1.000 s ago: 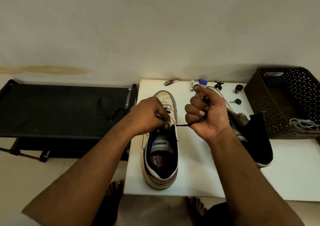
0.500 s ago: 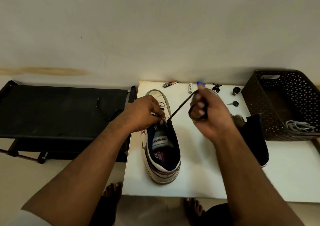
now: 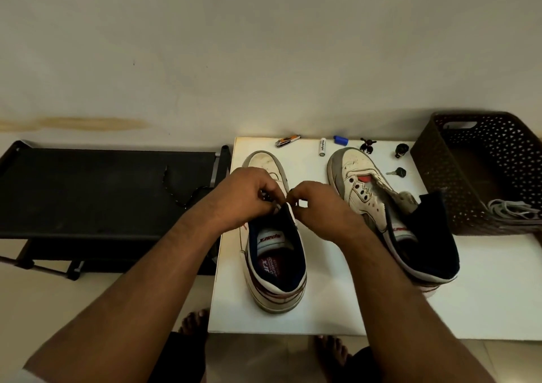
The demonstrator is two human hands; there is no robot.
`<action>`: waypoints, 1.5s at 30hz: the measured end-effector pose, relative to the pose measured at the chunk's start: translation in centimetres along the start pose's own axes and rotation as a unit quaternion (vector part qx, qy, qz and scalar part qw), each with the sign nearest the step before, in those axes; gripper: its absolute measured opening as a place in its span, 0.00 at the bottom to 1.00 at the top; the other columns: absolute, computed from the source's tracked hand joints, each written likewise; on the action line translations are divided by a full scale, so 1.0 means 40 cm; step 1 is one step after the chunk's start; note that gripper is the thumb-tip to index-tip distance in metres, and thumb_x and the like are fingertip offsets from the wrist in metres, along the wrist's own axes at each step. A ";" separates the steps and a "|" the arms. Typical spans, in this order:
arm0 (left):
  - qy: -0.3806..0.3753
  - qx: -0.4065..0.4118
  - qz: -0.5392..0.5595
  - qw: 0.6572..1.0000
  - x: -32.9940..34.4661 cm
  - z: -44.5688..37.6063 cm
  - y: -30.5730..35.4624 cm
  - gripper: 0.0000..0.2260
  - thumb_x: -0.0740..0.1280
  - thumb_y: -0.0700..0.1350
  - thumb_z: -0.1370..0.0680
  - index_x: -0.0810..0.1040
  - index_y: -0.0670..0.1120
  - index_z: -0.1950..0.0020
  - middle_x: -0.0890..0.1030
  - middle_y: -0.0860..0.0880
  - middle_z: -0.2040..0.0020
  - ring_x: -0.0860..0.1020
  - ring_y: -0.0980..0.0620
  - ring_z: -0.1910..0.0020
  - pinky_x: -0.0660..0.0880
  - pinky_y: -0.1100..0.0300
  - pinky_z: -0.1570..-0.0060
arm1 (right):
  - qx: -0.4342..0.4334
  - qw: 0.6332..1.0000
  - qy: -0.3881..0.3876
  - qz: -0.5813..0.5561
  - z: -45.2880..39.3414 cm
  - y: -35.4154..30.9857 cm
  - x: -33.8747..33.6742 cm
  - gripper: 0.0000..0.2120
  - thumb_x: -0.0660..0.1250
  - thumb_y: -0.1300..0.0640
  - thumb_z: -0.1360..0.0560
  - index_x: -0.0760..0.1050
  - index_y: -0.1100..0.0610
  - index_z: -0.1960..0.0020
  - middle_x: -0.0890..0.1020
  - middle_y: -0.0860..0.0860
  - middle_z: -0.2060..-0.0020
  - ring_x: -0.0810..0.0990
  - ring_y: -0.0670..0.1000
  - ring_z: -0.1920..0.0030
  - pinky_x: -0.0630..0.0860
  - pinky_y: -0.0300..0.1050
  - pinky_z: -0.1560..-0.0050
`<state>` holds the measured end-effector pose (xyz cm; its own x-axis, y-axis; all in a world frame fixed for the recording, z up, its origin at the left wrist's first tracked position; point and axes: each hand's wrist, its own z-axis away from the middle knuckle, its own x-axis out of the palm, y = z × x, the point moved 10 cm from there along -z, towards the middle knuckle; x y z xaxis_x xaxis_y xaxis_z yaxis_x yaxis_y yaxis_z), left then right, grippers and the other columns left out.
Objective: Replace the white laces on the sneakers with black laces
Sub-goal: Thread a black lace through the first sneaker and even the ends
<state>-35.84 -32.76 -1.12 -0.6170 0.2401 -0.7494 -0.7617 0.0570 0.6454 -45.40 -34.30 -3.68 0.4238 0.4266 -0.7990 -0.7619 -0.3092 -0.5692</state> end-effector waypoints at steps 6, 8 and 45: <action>-0.003 0.016 -0.024 1.000 -0.013 -0.006 -0.009 0.08 0.73 0.39 0.28 0.85 0.50 0.51 0.76 0.56 0.51 0.75 0.61 0.56 0.70 0.72 0.57 | 0.100 0.899 0.234 -0.356 0.031 0.106 -0.116 0.07 0.70 0.65 0.28 0.83 0.54 0.58 0.83 0.46 0.62 0.80 0.42 0.58 0.73 0.36 0.54; -0.006 0.009 -0.026 1.000 -0.010 -0.009 -0.016 0.09 0.74 0.40 0.28 0.84 0.51 0.49 0.75 0.55 0.49 0.75 0.60 0.53 0.69 0.73 0.57 | 0.116 0.890 0.232 -0.376 0.037 0.103 -0.101 0.08 0.70 0.65 0.28 0.82 0.53 0.57 0.82 0.43 0.64 0.78 0.41 0.61 0.72 0.33 0.59; 0.171 -0.191 -0.070 0.964 -0.099 0.075 -0.171 0.09 0.65 0.53 0.21 0.81 0.52 0.45 0.76 0.51 0.41 0.73 0.46 0.39 0.71 0.47 0.41 | 0.055 0.937 0.166 -0.304 0.002 0.060 -0.058 0.18 0.66 0.49 0.23 0.71 0.44 0.33 0.75 0.43 0.49 0.73 0.40 0.51 0.71 0.36 0.51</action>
<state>-27.62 -31.20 -2.13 -0.4820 -0.0809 -0.8724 -0.8192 -0.3115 0.4815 -48.25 -35.96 -3.15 0.9103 0.2023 -0.3612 -0.3694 0.0028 -0.9293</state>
